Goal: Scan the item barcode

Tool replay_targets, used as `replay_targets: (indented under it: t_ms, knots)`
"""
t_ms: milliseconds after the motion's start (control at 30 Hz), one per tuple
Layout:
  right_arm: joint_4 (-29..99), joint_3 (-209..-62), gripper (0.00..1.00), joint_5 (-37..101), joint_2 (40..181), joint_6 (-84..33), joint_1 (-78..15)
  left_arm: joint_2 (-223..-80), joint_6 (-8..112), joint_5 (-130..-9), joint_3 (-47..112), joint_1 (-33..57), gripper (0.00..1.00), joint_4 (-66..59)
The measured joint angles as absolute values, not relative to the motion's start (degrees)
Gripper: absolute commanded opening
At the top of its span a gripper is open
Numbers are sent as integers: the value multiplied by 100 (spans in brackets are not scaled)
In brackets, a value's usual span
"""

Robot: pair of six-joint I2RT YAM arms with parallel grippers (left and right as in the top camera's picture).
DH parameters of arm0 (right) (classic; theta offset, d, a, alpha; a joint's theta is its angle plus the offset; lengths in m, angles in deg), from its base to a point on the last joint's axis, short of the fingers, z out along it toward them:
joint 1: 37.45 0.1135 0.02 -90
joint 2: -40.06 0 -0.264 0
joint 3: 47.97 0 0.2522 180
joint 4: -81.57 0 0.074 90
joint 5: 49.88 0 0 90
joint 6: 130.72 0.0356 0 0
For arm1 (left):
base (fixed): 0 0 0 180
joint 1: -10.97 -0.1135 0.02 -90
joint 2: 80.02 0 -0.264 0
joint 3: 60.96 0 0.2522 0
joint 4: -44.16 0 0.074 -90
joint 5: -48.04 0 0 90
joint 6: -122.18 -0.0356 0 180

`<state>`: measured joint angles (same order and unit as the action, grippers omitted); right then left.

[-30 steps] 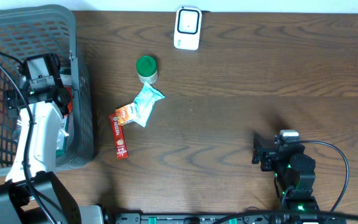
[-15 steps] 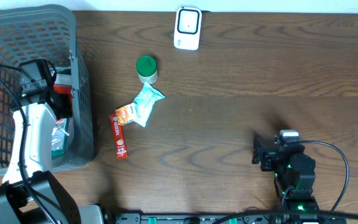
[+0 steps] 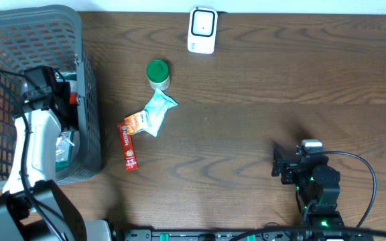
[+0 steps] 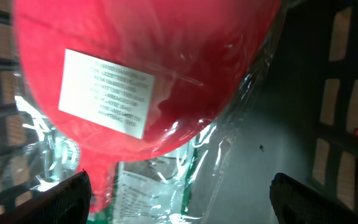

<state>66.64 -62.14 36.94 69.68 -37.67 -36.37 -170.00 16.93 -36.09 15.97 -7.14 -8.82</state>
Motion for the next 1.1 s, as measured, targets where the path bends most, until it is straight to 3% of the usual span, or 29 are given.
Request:
replay_targets:
  t_ms: [1100]
  knots:
    - [6668,-6214,99,3694,6968,-3767,-3637,-17878,1431,-3150,1600,-703,92,-307]
